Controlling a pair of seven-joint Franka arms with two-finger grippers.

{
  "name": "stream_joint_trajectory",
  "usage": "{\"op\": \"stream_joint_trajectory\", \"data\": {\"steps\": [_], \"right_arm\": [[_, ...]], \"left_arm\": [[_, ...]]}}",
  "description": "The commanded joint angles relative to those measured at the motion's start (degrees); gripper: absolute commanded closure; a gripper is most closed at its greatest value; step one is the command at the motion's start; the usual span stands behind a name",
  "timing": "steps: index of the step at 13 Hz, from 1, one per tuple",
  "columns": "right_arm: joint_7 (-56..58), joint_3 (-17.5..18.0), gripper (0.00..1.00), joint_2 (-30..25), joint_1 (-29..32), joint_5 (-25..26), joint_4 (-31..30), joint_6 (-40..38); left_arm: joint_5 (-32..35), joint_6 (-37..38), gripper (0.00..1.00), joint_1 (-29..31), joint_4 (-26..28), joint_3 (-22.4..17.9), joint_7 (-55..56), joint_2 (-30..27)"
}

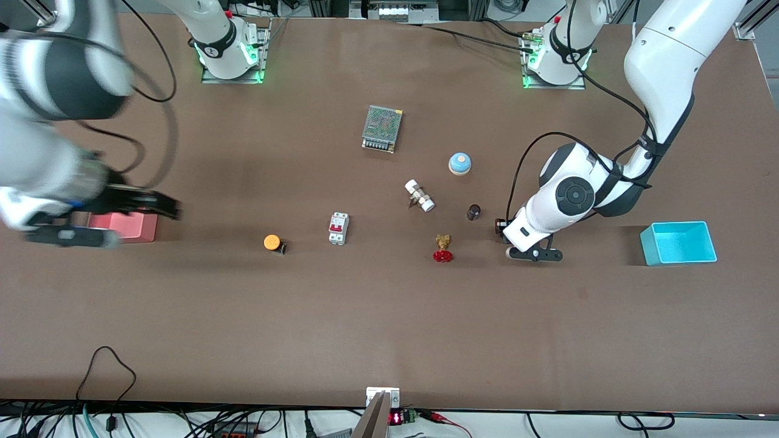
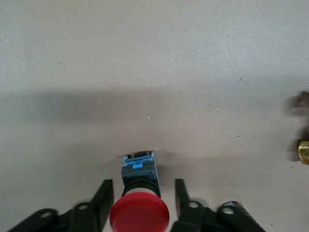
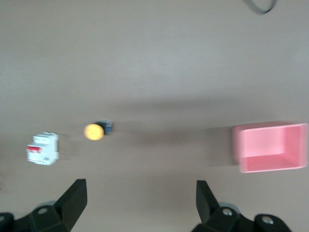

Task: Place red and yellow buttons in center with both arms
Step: 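Withdraw the right gripper while the left gripper lowers the red button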

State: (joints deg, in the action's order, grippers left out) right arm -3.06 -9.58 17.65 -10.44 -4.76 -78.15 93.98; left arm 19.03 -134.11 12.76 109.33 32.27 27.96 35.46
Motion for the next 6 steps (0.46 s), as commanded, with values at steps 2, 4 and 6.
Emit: {"op": "stream_joint_trajectory", "data": {"steps": [2, 4, 6], "right_arm": [[6.5, 0.7, 0.00, -5.6, 7.1, -0.1, -2.9, -3.1], [6.5, 0.7, 0.00, -9.4, 7.4, 1.7, -8.6, -2.3], [6.7, 3.1, 0.00, -10.4, 8.1, 4.3, -10.4, -1.4]], "left_arm": [[1.7, 1.0, 0.00, -1.1, -1.3, 0.2, 1.9, -0.9], [1.7, 6.4, 0.00, -1.1, -2.2, 1.1, 1.8, -5.0], [1.8, 13.2, 0.00, -0.8, -6.7, 1.2, 0.1, -6.7]]}}
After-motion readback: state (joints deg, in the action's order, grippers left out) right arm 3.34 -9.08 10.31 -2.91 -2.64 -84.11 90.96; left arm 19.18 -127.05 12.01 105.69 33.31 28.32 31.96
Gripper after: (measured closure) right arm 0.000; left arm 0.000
